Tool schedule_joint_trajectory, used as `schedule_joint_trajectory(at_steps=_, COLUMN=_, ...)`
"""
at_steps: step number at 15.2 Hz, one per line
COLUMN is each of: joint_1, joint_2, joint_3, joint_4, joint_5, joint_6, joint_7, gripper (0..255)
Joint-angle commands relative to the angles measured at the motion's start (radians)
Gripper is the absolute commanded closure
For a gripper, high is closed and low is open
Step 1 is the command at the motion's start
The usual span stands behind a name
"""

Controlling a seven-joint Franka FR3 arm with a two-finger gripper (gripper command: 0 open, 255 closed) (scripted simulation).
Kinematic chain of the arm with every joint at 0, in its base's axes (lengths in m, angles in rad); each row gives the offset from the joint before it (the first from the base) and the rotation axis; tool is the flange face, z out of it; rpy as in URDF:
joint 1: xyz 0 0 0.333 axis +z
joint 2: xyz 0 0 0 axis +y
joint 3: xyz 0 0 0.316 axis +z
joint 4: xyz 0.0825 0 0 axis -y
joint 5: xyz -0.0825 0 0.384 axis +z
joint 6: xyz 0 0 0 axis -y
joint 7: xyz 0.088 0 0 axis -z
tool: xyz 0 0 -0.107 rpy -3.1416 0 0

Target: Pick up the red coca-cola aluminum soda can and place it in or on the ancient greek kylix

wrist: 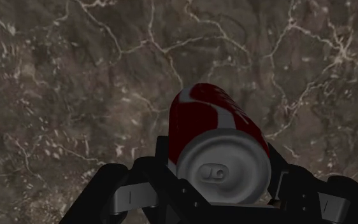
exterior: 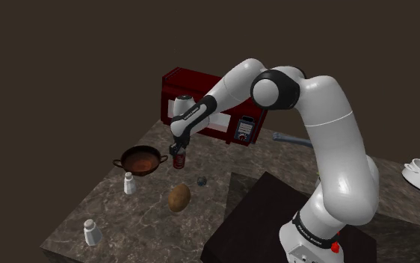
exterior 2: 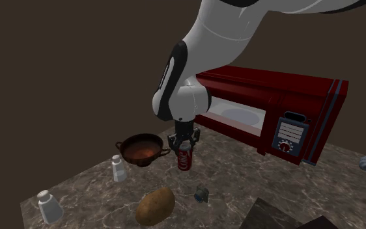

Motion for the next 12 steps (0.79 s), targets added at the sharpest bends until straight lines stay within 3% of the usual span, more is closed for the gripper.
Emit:
schedule_joint_trajectory(at_steps=1, joint_1=0.000, joint_2=0.000, joint_3=0.000, joint_4=0.000, joint_5=0.000, joint_6=0.000, joint_7=0.000, gripper=255)
schedule_joint_trajectory(at_steps=12, joint_1=0.000, joint_2=-0.044, joint_3=0.000, joint_4=-0.015, joint_5=0.000, joint_6=-0.030, joint_7=0.000, gripper=255)
